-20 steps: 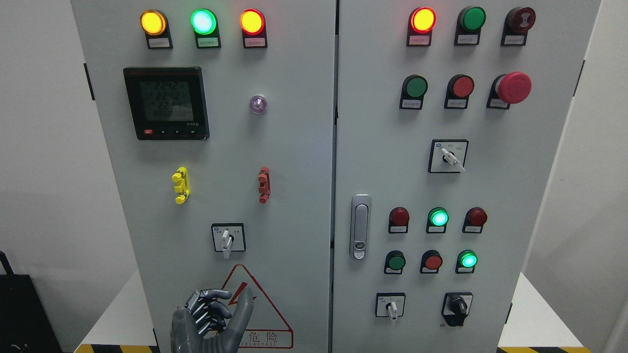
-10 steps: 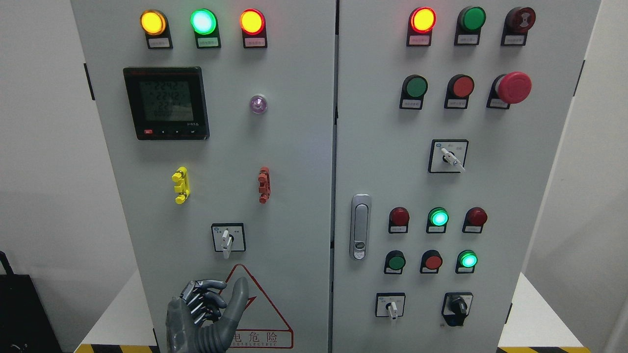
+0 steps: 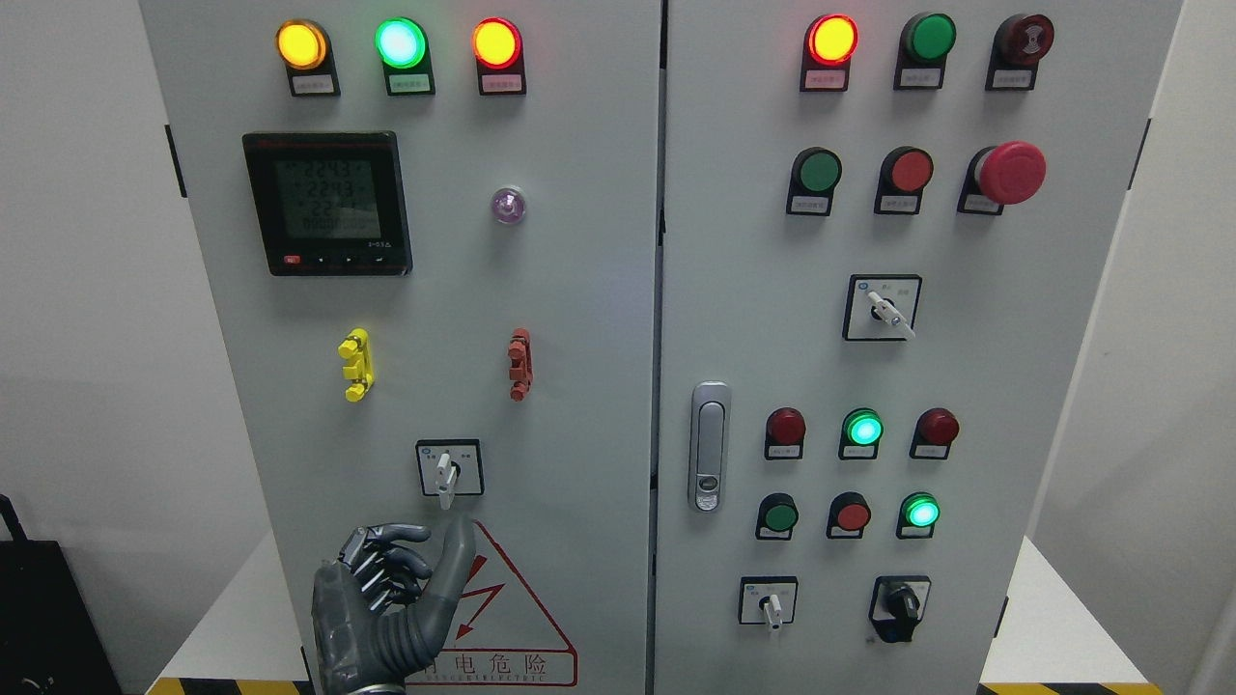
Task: Turn on light switch 1
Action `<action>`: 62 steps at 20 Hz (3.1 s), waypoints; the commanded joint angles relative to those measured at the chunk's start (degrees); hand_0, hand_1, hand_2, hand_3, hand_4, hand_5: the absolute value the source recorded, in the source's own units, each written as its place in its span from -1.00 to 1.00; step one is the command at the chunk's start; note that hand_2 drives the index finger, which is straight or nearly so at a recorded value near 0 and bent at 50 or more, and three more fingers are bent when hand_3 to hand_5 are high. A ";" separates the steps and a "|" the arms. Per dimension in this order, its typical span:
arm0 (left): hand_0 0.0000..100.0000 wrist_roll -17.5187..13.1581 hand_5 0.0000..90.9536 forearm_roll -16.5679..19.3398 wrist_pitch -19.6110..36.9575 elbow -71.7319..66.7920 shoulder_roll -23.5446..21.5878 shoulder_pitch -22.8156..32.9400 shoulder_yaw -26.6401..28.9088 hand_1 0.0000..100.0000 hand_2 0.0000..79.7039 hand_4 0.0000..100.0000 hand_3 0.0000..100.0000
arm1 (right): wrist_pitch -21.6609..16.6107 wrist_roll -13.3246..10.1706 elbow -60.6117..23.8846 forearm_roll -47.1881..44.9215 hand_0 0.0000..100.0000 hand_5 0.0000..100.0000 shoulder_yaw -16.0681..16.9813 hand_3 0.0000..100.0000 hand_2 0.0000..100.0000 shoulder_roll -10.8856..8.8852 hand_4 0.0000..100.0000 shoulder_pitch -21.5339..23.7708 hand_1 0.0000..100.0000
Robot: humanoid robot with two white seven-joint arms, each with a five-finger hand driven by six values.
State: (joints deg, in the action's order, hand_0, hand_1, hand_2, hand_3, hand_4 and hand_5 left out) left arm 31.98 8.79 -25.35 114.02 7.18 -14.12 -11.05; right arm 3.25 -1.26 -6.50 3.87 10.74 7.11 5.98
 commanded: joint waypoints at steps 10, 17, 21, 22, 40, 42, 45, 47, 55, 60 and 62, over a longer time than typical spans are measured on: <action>-0.93 0.02 0.83 0.00 -1.36 -1.78 0.90 -3.63 0.50 0.38 0.40 0.80 0.73 | 0.00 0.03 0.00 0.00 -1.00 -1.00 -0.02 -1.00 -1.00 0.01 -1.00 0.00 -1.00; -0.88 0.02 0.83 -0.17 -2.16 -1.96 0.99 -4.16 0.50 0.41 0.40 0.80 0.73 | 0.00 0.03 0.00 0.00 -1.00 -1.00 -0.02 -1.00 -1.00 0.01 -1.00 0.00 -1.00; -0.86 0.02 0.83 -0.35 -2.68 -1.96 1.08 -4.43 0.50 0.42 0.40 0.80 0.73 | 0.00 0.03 0.00 0.00 -1.00 -1.00 0.07 -1.00 -1.00 0.01 -1.00 0.00 -1.00; -0.84 0.02 0.83 -0.26 -2.69 -1.87 1.08 -4.60 0.50 0.42 0.40 0.80 0.73 | 0.00 0.03 0.00 0.00 -1.00 -1.00 -0.02 -1.00 -1.00 0.01 -1.00 0.00 -1.00; -0.69 0.02 0.84 -0.17 -3.47 -1.87 1.08 -4.95 0.50 0.46 0.45 0.82 0.79 | 0.00 0.03 0.00 0.00 -1.00 -1.00 -0.02 -1.00 -1.00 0.01 -1.00 0.00 -1.00; -0.68 0.02 0.84 -0.17 -4.09 -1.78 1.08 -5.04 0.50 0.46 0.46 0.83 0.80 | 0.00 0.03 0.00 0.00 -1.00 -1.00 -0.02 -1.00 -1.00 0.01 -1.00 0.00 -1.00; -0.67 0.02 0.84 -0.17 -4.27 -1.78 1.08 -5.39 0.50 0.45 0.47 0.83 0.80 | 0.00 0.03 0.00 0.00 -1.00 -1.00 0.07 -1.00 -1.00 0.01 -1.00 0.00 -1.00; -0.67 0.02 0.84 -0.17 -4.27 -1.78 1.08 -5.48 0.50 0.44 0.47 0.84 0.81 | 0.00 0.03 0.00 0.00 -1.00 -1.00 -0.02 -1.00 -1.00 0.01 -1.00 0.00 -1.00; -0.67 0.02 0.84 -0.17 -4.88 -1.78 1.08 -5.66 0.50 0.42 0.48 0.85 0.82 | 0.00 0.03 0.00 0.00 -1.00 -1.00 0.07 -1.00 -1.00 0.01 -1.00 0.00 -1.00; -0.67 -0.07 0.84 -0.09 -5.15 -1.78 1.08 -5.92 0.50 0.40 0.49 0.85 0.82 | 0.00 0.03 0.00 0.00 -1.00 -1.00 -0.02 -1.00 -1.00 0.01 -1.00 0.00 -1.00; -0.67 -0.07 0.84 -0.09 -5.15 -1.87 1.08 -5.92 0.50 0.40 0.49 0.85 0.82 | 0.00 0.03 0.00 0.00 -1.00 -1.00 -0.02 -1.00 -1.00 0.01 -1.00 0.00 -1.00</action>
State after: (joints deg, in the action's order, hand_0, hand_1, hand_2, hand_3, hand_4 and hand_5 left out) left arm 32.03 8.64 -30.45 112.23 8.26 -19.87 -10.55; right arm 3.26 -1.26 -6.50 3.87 10.74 7.12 5.98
